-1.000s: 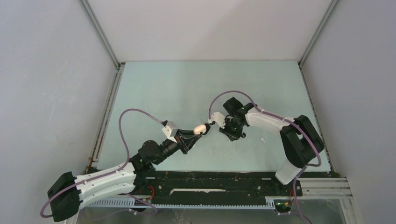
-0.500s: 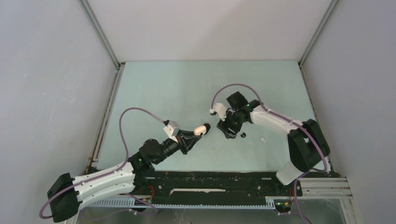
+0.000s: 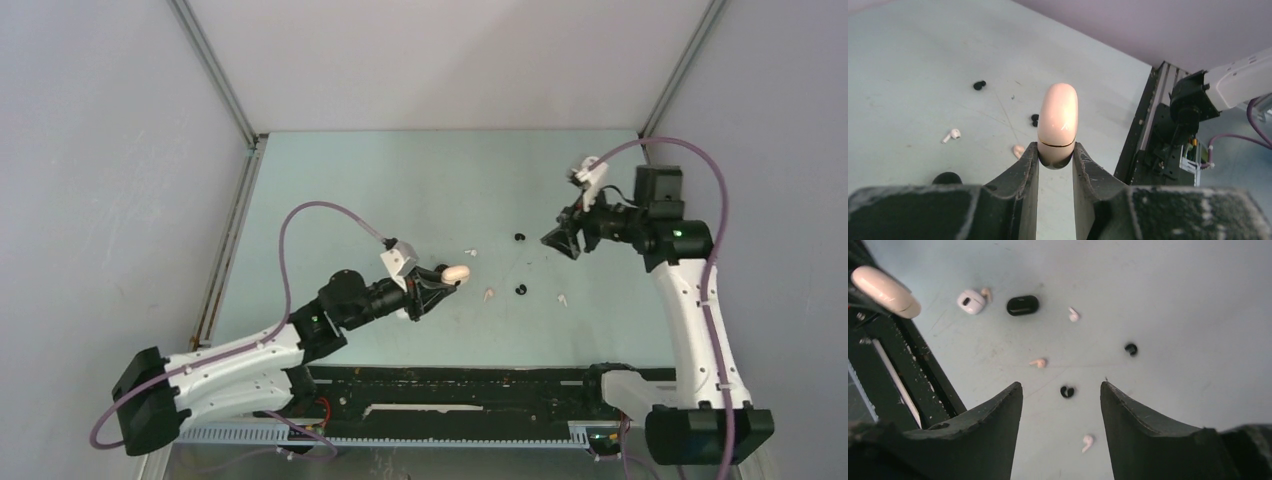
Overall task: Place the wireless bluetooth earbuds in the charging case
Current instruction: Open the charging case.
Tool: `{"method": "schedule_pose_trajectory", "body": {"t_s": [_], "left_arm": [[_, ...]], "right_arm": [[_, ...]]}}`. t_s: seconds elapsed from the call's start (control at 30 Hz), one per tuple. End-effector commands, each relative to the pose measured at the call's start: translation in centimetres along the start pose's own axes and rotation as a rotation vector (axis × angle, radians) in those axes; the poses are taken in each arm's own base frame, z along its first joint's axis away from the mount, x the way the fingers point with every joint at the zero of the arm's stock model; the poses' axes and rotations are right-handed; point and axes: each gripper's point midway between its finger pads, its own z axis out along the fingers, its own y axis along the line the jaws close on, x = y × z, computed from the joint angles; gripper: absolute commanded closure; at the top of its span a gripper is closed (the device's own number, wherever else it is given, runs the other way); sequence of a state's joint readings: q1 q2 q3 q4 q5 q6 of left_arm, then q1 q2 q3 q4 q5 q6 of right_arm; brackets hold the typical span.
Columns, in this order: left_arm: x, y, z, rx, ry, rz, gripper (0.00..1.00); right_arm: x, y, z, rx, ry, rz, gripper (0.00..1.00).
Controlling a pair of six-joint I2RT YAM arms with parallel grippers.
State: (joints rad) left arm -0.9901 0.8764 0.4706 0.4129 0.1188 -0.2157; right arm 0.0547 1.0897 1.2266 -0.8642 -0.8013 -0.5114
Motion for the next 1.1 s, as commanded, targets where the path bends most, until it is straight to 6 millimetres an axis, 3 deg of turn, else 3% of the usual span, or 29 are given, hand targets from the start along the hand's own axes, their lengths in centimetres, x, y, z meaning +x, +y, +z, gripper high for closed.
{"method": "schedule_pose_trajectory", "body": {"t_s": [0.0, 0.17, 0.33, 0.5, 0.6, 0.73, 0.9, 1.07], "left_arm": [[-0.2, -1.6, 1.9, 0.080, 0.006, 0.017, 1.00], [0.5, -2.4, 4.2, 0.116, -0.034, -0.059, 1.00], [1.3, -3.6, 6.1, 0.174, -0.063, -0.105, 1.00], [2.1, -4.2, 6.4, 0.206, -0.077, -0.156, 1.00], [2.4, -4.3, 6.2, 0.213, -0.071, -0.163, 1.00], [1.7, -3.9, 5.4, 0.177, -0.079, -0.173, 1.00], [0.1, -1.9, 4.3, 0.033, -0.027, -0.130, 1.00], [-2.6, -0.4, 2.6, -0.074, 0.021, -0.085, 1.00]], "right_arm": [[5.6, -1.5, -3.4, 0.081, 0.058, 0.254, 0.40], [12.3, -4.1, -8.8, 0.327, 0.141, 0.400, 0.41], [16.8, -6.7, -14.9, 0.605, 0.191, 0.563, 0.40], [20.7, -6.8, -16.3, 0.664, 0.332, 0.617, 0.40], [20.5, -7.3, -16.0, 0.684, 0.324, 0.609, 0.40], [18.7, -7.6, -13.9, 0.656, 0.279, 0.528, 0.39], [15.6, -7.0, -9.8, 0.557, 0.193, 0.367, 0.38], [10.9, -5.4, -5.0, 0.378, 0.078, 0.214, 0.37]]}}
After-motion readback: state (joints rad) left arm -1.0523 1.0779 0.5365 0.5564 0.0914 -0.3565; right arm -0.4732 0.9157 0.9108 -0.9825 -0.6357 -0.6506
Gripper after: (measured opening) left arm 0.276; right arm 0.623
